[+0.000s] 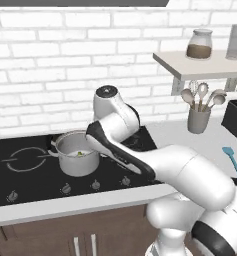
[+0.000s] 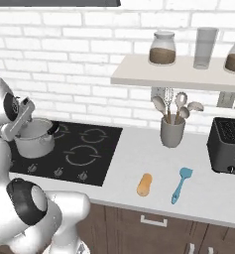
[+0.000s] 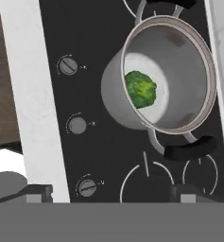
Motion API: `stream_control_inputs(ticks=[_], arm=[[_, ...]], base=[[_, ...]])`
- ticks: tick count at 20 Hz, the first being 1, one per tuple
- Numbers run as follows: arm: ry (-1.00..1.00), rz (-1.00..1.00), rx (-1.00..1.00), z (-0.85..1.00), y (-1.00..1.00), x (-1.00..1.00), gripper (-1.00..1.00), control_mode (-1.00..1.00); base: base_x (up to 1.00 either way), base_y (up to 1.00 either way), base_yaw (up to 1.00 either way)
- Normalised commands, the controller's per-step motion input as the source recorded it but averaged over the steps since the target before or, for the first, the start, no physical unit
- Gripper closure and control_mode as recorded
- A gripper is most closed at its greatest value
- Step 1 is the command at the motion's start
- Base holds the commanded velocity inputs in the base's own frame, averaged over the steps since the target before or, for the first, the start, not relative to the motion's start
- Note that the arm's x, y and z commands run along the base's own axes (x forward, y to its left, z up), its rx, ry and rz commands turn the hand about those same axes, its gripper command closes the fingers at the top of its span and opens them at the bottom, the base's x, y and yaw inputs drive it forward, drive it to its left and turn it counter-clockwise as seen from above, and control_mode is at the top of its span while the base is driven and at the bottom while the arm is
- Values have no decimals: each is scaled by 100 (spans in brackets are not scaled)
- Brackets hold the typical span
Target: Put the squash and broccoli in the pot. Retrieve the spatula and lightly stir the vegetables in the pot.
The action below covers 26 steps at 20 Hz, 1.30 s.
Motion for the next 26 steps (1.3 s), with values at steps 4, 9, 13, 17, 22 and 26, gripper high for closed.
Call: stream_control_inputs(ticks=[4, 9, 13, 17, 22, 26], arm=[[0, -21, 0, 0, -100, -77, -100, -100], [2, -33, 0, 0, -100, -41, -100, -100], [9, -35, 7, 0, -100, 0, -100, -100], [20, -51, 6, 0, -95, 2, -100, -100], [22, -51, 6, 0, -100, 9, -100, -100], [21, -50, 7, -2, -100, 1, -100, -100]], base=[[0, 0, 0], [0, 0, 0], [0, 0, 0], [0, 0, 0], [0, 0, 0], [0, 0, 0]])
